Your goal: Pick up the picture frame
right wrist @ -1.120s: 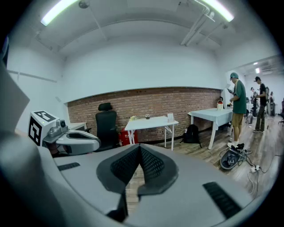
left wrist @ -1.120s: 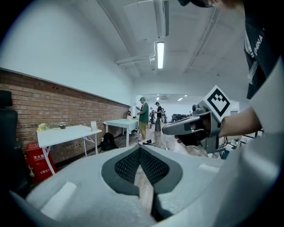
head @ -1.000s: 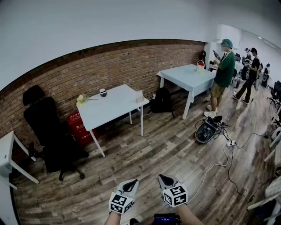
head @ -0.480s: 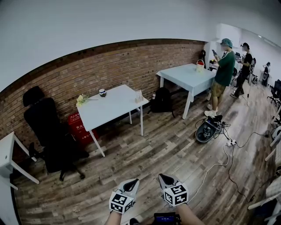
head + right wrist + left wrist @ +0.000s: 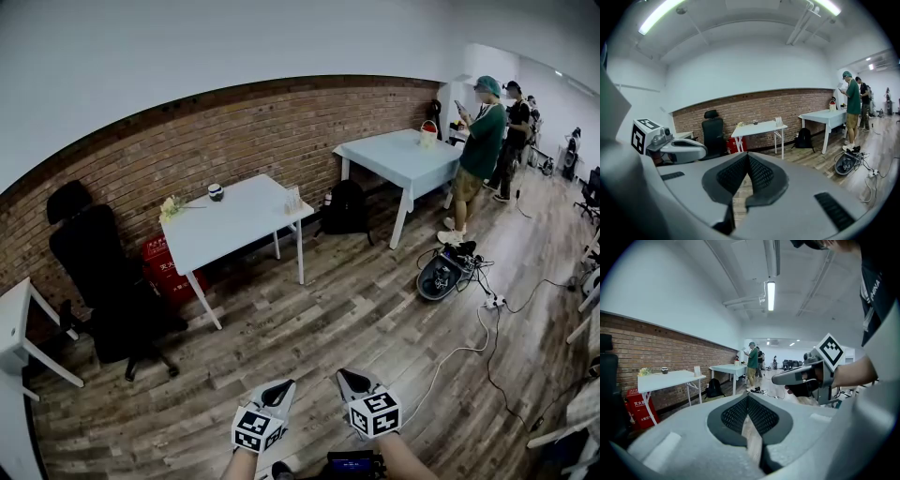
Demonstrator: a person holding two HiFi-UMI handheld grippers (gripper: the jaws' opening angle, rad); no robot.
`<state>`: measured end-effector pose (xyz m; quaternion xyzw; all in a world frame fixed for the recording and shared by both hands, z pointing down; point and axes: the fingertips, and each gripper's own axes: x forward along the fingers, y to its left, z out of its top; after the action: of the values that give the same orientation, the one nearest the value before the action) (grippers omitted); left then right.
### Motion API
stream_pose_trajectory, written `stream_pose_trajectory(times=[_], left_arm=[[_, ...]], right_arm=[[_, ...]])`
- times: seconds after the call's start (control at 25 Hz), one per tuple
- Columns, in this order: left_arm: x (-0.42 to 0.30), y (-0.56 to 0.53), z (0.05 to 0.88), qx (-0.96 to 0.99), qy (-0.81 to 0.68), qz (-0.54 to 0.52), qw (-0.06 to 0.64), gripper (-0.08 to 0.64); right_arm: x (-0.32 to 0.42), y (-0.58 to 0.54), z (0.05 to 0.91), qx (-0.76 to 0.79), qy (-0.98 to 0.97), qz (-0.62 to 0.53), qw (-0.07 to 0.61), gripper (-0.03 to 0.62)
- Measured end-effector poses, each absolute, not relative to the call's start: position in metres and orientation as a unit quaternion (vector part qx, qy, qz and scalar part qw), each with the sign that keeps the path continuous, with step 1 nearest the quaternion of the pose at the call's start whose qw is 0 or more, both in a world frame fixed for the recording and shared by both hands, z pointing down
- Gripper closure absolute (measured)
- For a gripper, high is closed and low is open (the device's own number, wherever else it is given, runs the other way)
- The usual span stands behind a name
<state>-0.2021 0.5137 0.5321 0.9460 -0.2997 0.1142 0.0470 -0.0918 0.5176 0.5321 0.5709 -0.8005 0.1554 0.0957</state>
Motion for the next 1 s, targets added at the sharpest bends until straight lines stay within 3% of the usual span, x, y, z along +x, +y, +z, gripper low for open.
stream_pose_trajectory(times=[1.0], left_arm=[[-0.146, 0.462, 0.569, 0.936, -0.313, 0.137, 0.079, 0.549]], right_arm=[[-0.015, 0.474, 0.566, 0.567, -0.794, 0.189, 0.109, 0.586]])
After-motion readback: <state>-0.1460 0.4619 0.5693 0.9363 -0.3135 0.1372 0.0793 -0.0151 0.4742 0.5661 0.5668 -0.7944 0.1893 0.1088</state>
